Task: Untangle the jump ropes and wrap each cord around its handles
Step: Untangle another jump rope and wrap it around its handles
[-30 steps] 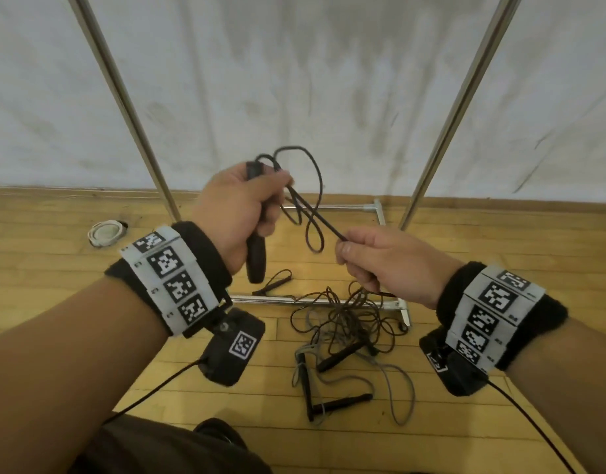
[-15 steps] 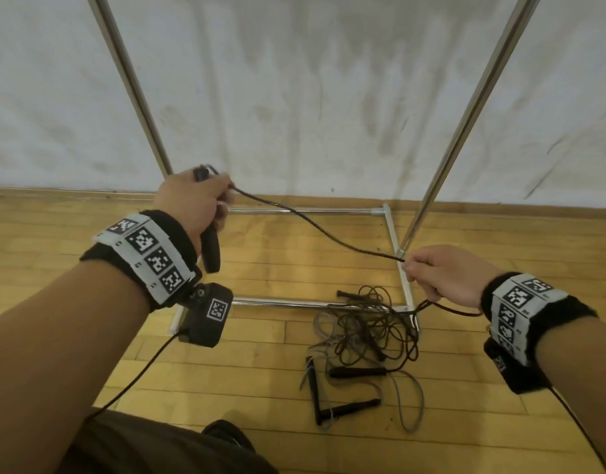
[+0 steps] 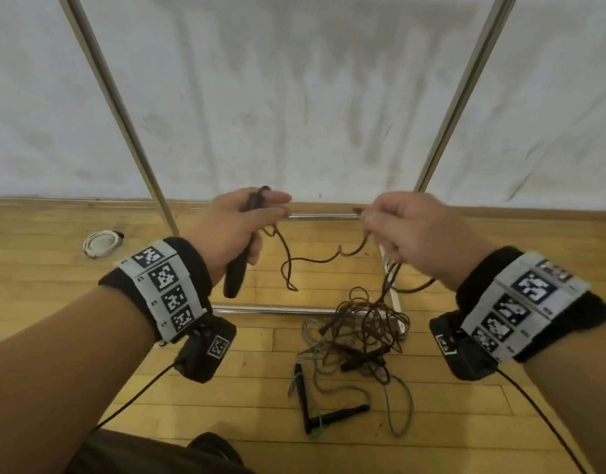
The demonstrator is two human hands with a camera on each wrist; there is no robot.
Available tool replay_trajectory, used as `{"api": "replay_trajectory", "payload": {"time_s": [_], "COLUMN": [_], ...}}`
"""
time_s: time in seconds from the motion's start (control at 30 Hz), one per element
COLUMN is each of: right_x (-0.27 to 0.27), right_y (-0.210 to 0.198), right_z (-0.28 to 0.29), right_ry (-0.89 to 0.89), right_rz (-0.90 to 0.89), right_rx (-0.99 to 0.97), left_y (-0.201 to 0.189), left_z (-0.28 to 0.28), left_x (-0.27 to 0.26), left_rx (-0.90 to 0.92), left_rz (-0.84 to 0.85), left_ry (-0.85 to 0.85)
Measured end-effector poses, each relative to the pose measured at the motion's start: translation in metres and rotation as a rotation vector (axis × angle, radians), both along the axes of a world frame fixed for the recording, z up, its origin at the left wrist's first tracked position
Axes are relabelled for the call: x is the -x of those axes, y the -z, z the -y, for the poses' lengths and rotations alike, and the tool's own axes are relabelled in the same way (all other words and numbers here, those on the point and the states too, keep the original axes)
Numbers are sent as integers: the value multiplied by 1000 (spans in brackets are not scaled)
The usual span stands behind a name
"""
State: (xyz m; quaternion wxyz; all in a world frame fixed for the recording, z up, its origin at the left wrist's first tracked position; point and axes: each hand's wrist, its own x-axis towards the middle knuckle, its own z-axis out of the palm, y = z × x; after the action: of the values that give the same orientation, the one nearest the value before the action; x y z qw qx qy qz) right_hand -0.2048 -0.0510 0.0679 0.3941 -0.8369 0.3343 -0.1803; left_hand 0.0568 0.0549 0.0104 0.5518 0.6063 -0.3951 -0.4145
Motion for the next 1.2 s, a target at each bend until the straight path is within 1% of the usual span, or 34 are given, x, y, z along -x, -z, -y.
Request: {"api": "replay_trajectory", "payload": {"time_s": [0.03, 0.1, 0.13, 0.2, 0.27, 0.33, 0.43, 0.53, 0.63, 0.73, 0.83, 0.9, 0.97, 1.0, 1.07, 1.13, 1.2], "right_x": [-4, -12, -14, -12, -8, -4, 2, 13, 20, 27, 39, 41, 36, 32, 21, 9, -2], "right_y": [3, 5, 5, 4, 4, 9, 28, 52, 74, 93, 108, 113, 110, 104, 86, 61, 38], "right_z": [-7, -18, -21, -21, -18, -15, -8, 1, 11, 19, 26, 28, 26, 24, 19, 13, 5], "right_ry": [-49, -96, -93, -64, -69, -104, -104, -80, -56, -45, 27, 64, 67, 65, 49, 24, -7], "right_rz": [-52, -63, -36, 33, 68, 29, -90, -251, -326, -454, -594, -655, -677, -659, -546, -398, -203], "right_rx": [-17, -64, -90, -143, -188, -184, -154, -88, -38, -20, -20, -56, -78, -77, -63, -90, -237], "left_y": [-3, -9, -11, -17, -23, -28, -32, -33, -32, -34, -34, -24, -11, -6, -2, -3, -5], "left_z": [0, -2, -3, -4, -1, 1, 1, -3, -7, -11, -14, -15, -14, -13, -12, -10, -7], "left_x": [12, 35, 43, 53, 51, 47, 42, 28, 15, 3, -16, -27, -33, -32, -28, -15, 4], "left_rx": [23, -10, -35, -32, -14, -11, 8, 66, 105, 131, 118, 68, -34, -85, -107, -64, -45], "left_rz": [6, 61, 102, 142, 152, 165, 162, 118, 102, 85, 93, 101, 156, 202, 254, 217, 167], "left_ry": [107, 289, 346, 372, 291, 180, 42, -108, -221, -359, -511, -554, -517, -491, -419, -269, -39]}}
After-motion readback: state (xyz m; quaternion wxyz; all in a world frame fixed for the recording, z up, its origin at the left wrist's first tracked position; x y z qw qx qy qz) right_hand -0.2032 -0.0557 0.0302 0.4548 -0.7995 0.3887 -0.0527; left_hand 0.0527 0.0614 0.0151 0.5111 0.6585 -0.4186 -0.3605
